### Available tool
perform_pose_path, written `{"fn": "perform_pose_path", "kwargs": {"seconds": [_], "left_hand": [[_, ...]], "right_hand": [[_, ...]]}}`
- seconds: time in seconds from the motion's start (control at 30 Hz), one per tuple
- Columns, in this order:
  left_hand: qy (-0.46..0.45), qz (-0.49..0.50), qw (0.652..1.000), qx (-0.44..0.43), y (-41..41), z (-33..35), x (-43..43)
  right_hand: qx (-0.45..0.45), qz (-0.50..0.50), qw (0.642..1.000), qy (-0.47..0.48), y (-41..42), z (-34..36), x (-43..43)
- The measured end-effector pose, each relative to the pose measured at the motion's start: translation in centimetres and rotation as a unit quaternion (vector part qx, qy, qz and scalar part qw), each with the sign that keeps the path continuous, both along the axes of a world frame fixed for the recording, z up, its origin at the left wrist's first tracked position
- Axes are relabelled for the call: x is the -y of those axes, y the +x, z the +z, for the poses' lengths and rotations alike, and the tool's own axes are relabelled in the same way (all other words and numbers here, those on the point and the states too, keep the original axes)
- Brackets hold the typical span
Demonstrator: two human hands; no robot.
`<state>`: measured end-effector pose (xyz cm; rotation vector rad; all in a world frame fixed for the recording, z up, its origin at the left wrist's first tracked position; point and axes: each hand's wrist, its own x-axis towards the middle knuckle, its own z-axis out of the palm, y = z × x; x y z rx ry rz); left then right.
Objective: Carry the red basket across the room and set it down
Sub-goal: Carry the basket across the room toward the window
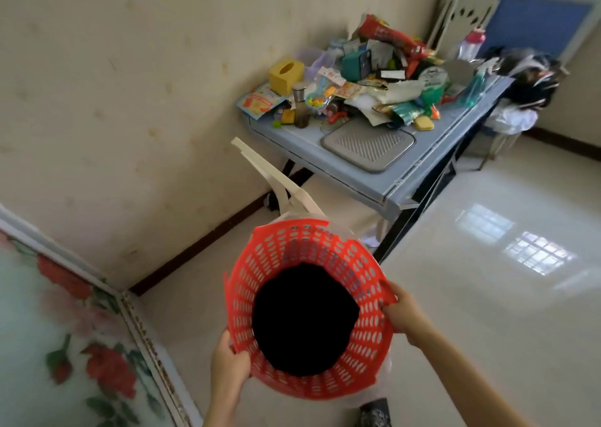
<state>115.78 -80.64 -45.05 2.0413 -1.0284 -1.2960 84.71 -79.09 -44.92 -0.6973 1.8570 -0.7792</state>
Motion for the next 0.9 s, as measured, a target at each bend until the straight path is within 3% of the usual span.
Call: {"fn": "perform_pose_path", "kwargs": {"seconds": [0.47,0.9], "left_hand": [[-0.033,-0.183,0.982,-0.032,-13.4,0.6,-1.1],[-0.028,-0.325,0.942,-0.078,-36.5,2.0,-4.6]], "right_hand": [[0.017,-0.237,0.971,-0.004,-11.0,0.7,-12.7],[0.059,-0.378,0.923,-0.03,-28.9,1.6,-24.3]]}}
